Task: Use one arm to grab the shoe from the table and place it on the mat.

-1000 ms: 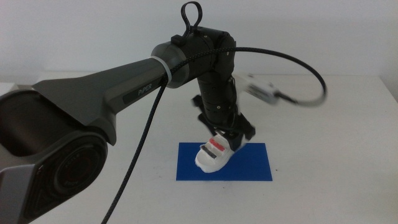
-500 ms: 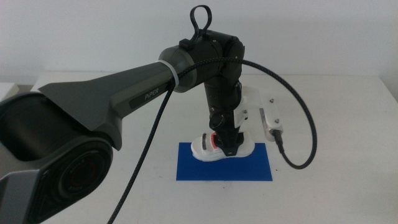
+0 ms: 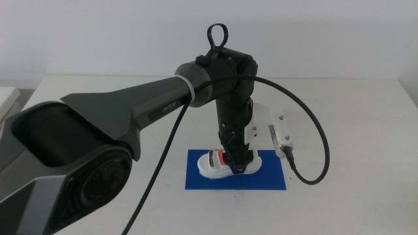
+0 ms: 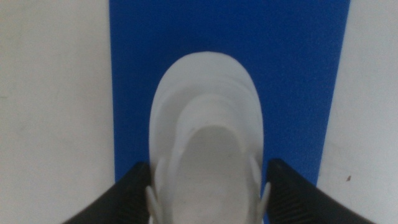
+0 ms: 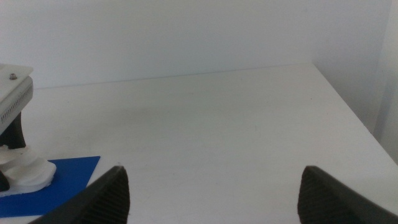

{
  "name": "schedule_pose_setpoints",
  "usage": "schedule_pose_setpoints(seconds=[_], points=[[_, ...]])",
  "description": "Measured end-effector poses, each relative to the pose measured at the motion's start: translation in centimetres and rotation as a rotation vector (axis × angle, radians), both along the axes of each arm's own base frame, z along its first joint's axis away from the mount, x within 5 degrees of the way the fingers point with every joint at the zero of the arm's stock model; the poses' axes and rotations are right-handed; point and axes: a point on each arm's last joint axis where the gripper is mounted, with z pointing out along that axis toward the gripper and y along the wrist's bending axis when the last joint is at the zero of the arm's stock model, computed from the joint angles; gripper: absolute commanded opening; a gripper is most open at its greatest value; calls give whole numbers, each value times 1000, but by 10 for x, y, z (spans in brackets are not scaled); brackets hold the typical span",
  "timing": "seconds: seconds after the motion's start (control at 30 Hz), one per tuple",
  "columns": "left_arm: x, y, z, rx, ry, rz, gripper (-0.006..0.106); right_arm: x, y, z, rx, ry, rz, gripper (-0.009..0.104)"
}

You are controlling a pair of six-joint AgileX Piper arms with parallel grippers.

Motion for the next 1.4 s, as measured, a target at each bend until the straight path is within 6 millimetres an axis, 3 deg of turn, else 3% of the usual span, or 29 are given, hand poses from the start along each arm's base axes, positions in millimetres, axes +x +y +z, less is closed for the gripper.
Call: schedule_pose_setpoints(seconds=[0.13, 0.23, 0.33, 0.43, 0.63, 0.7, 0.83, 1.0, 1.13, 1.3, 1.4], points=[[0, 0, -1, 1, 2, 0, 94, 0, 0, 0, 0, 0, 0, 79], [1, 1, 2, 11, -14, -2, 94, 0, 0, 0, 0, 0, 0, 79], [0, 5, 22, 0, -56, 26, 94, 0, 0, 0, 0, 0, 0, 79], [-6, 10, 62, -51, -118, 104, 94, 0, 0, 0, 0, 0, 0, 79], [-36, 46, 183, -256, -284, 411, 94, 0, 0, 0, 0, 0, 0, 79], [-48, 70, 217, -322, -328, 539, 94, 0, 0, 0, 0, 0, 0, 79], [-81, 132, 250, -373, -365, 733, 94, 0, 0, 0, 0, 0, 0, 79], [-139, 205, 261, -499, -477, 917, 94, 0, 0, 0, 0, 0, 0, 79], [-181, 249, 251, -632, -579, 1058, 94, 0, 0, 0, 0, 0, 0, 79], [-234, 278, 224, -791, -714, 1141, 94, 0, 0, 0, 0, 0, 0, 79], [-256, 288, 201, -890, -766, 1213, 94, 0, 0, 0, 0, 0, 0, 79]])
